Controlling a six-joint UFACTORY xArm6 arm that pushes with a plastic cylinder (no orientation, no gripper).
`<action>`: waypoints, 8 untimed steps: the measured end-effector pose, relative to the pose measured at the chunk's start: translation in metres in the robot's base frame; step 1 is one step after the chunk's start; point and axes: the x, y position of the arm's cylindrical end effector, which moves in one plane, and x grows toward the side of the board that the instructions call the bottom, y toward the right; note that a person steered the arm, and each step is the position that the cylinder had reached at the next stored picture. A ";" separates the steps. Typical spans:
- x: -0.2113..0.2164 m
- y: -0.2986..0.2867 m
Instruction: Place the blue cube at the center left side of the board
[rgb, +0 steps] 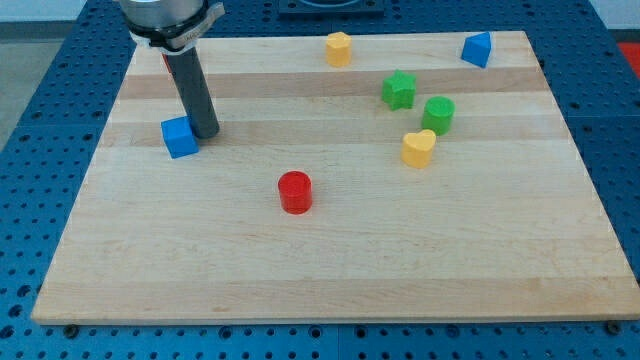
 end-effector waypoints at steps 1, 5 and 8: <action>0.003 0.000; 0.019 -0.025; 0.020 -0.034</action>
